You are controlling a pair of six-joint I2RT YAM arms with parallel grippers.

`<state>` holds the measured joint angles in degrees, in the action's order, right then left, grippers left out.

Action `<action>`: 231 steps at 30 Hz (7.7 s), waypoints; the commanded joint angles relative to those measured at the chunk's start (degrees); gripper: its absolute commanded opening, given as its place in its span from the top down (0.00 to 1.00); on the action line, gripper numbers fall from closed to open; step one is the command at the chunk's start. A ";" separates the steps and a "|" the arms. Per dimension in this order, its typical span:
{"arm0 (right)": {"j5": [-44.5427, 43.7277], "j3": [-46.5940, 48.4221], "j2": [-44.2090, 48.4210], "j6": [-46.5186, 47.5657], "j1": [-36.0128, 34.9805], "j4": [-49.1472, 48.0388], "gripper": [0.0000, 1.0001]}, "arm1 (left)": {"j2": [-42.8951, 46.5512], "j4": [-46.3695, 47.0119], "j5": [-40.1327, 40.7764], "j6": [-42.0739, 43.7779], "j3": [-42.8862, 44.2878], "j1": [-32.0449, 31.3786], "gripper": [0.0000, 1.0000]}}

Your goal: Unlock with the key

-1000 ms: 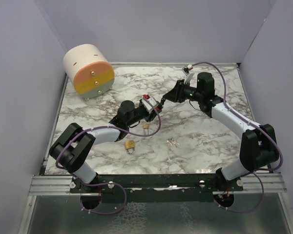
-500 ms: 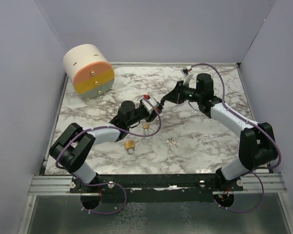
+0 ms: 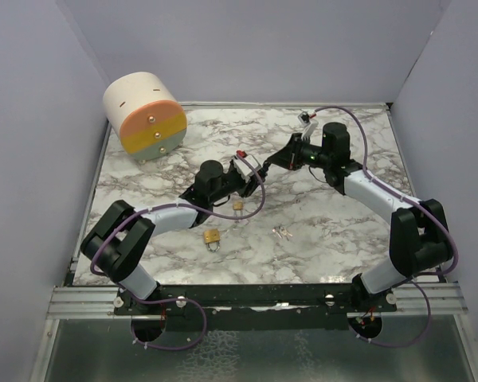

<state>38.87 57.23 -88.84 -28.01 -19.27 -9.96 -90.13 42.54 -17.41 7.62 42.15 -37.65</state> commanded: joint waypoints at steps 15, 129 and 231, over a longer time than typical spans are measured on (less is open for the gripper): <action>2.86 -3.39 -2.61 -0.75 -1.65 -0.07 0.99 | -0.57 16.30 -3.74 4.30 5.42 -1.37 1.00; -10.23 6.17 -9.67 -2.19 2.32 10.61 0.39 | -11.56 -27.90 31.37 -44.60 34.27 -4.25 1.00; -30.58 -1.82 -1.29 6.88 0.30 34.08 0.41 | 0.50 -40.67 27.04 -38.16 14.78 4.94 0.01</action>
<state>14.20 59.46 -94.21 -20.32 -19.03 20.32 -92.23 -0.58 10.70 -28.34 58.63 -31.31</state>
